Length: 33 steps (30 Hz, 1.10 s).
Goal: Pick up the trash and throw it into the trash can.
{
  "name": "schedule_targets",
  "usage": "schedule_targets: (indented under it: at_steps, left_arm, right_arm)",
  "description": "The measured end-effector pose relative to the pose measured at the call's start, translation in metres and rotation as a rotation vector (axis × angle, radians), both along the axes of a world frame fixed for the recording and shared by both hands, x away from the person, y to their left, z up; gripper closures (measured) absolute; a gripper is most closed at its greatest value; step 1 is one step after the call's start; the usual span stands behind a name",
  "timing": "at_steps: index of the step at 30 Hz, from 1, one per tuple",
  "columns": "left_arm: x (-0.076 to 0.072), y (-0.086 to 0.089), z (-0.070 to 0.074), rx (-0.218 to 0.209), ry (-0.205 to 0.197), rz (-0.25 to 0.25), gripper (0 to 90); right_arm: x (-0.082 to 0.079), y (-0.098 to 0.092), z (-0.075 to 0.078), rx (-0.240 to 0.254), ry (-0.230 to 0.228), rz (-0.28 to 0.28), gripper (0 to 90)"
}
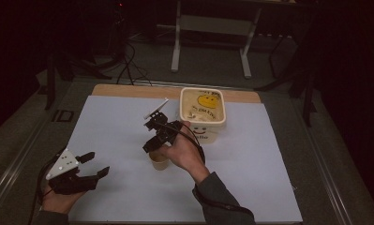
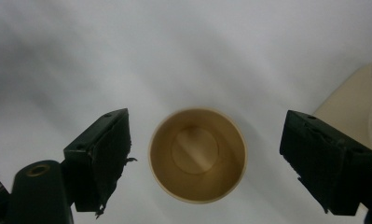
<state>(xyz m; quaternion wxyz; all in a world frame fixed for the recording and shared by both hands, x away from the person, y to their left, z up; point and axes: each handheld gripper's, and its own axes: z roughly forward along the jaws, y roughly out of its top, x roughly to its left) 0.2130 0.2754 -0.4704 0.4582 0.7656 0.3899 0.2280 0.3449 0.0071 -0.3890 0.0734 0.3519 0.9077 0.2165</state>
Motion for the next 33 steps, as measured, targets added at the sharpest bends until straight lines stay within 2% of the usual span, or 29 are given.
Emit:
schedule_targets:
  at_steps: [10, 18, 24, 26, 33]
  left_arm:
    - [0.000, 0.000, 0.000, 0.000, 0.001, 0.000, 25.5]
    - [0.000, 0.001, 0.000, -0.001, 0.000, 0.000, 25.5]
    - [0.000, 0.001, 0.000, 0.000, 0.001, 0.002, 25.5]
    - [0.000, 0.001, 0.000, -0.001, 0.001, 0.002, 25.5]
    - [0.000, 0.001, 0.000, -0.001, 0.001, 0.003, 25.5]
  right_arm:
    - [0.006, 0.004, -0.008, -0.061, 0.076, -0.039, 11.0]
    - [0.008, 0.006, -0.015, -0.069, 0.100, -0.073, 9.9]
    - [0.009, 0.006, -0.022, -0.076, 0.125, -0.077, 9.8]
    - [0.009, 0.006, -0.027, -0.076, 0.147, -0.084, 9.9]
    - [0.010, 0.008, -0.035, -0.089, 0.162, -0.093, 10.1]
